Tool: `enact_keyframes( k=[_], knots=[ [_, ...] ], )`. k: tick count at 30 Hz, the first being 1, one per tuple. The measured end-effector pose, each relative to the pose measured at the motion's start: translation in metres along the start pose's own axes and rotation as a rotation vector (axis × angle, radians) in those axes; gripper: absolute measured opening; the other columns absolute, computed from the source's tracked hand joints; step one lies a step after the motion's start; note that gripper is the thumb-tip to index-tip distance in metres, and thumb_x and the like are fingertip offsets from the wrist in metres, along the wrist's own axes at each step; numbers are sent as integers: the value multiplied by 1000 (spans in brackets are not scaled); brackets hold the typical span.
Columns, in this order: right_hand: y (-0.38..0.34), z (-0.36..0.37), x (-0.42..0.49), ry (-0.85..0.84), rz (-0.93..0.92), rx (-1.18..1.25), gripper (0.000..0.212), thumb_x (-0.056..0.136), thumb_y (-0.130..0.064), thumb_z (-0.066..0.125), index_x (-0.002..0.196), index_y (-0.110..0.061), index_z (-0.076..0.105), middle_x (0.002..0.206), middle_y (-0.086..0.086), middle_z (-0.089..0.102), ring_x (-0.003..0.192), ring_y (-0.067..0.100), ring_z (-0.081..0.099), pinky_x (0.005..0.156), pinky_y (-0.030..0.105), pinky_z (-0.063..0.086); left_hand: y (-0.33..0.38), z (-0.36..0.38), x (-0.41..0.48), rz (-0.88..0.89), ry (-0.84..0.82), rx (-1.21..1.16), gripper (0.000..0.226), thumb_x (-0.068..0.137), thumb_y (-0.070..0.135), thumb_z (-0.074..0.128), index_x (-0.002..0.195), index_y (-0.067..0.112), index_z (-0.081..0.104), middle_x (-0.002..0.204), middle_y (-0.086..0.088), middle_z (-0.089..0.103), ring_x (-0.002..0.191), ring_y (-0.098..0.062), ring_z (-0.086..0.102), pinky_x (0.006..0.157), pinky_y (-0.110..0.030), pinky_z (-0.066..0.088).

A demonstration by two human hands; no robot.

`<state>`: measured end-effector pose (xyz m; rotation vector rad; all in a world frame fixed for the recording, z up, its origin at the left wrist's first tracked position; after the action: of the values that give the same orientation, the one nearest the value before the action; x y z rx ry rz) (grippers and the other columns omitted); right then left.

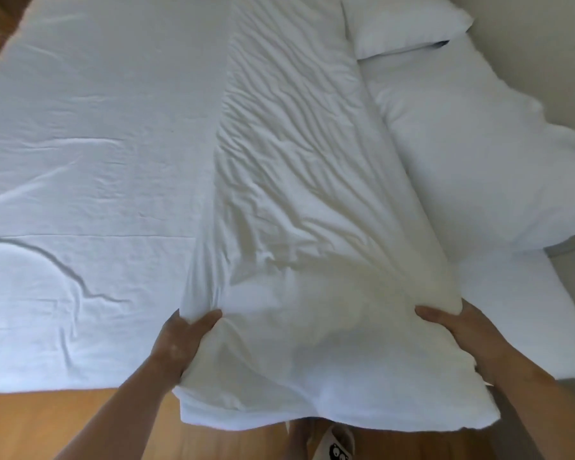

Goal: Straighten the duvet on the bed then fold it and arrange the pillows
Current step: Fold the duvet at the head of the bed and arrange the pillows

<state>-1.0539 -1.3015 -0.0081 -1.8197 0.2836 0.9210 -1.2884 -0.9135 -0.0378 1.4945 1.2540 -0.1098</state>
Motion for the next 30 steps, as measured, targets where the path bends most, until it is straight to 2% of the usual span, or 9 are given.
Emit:
enact_keyframes(
  k=[3,5,8,15,22,26,30],
  knots=[
    [-28,-2,-32,31,-69,-1,58,68,-29,90,119,-21,64,107,4,73,94,24,71,73,35,55,26,-18,-25,18,9,-12,57,68,49,86,111,16,69,94,-8,77,87,-31,73,82,-48,60],
    [-45,-2,-54,46,-114,-6,51,72,-24,88,117,-22,64,107,1,72,94,20,69,71,32,53,44,-32,-42,30,6,-7,66,61,56,87,111,18,69,97,-8,77,88,-32,73,85,-52,60],
    [-61,-8,-85,53,-164,-12,50,73,-24,88,117,-23,64,107,1,72,94,19,69,72,32,54,64,-50,-72,60,-10,-3,76,52,63,84,112,20,69,99,-8,77,89,-33,74,84,-54,60],
    [-72,-30,-174,36,-228,-22,45,76,-24,86,116,-26,65,104,-1,73,92,19,70,71,31,54,71,-82,-154,113,-74,-9,75,53,59,85,112,15,71,94,-10,79,86,-34,76,84,-54,60],
    [-46,-32,-262,32,-230,-79,41,79,-19,84,114,-22,63,102,-3,70,91,17,67,67,29,49,21,-115,-225,6,-148,-37,80,51,59,91,113,11,72,98,-17,78,90,-39,75,87,-58,58],
    [-2,-22,-301,43,-174,-107,45,76,-19,86,115,-21,64,106,0,71,96,20,67,73,32,52,-20,-130,-265,-45,-148,-36,79,49,54,90,111,10,72,94,-19,78,86,-40,75,85,-58,59],
    [39,-5,-337,52,-156,-95,45,75,-16,86,115,-21,67,104,-3,73,96,18,69,73,31,52,-59,-143,-293,-42,-140,-25,66,64,49,90,115,11,71,95,-13,79,87,-36,76,84,-55,60]
  ],
)
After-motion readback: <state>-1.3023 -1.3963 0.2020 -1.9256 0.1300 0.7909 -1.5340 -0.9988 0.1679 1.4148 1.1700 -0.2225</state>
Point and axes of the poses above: each hand's wrist, its own x-axis towards the middle knuckle, its own z-axis out of the palm, y = z × x, the point moved 1 cm from there along x, towards the middle knuckle
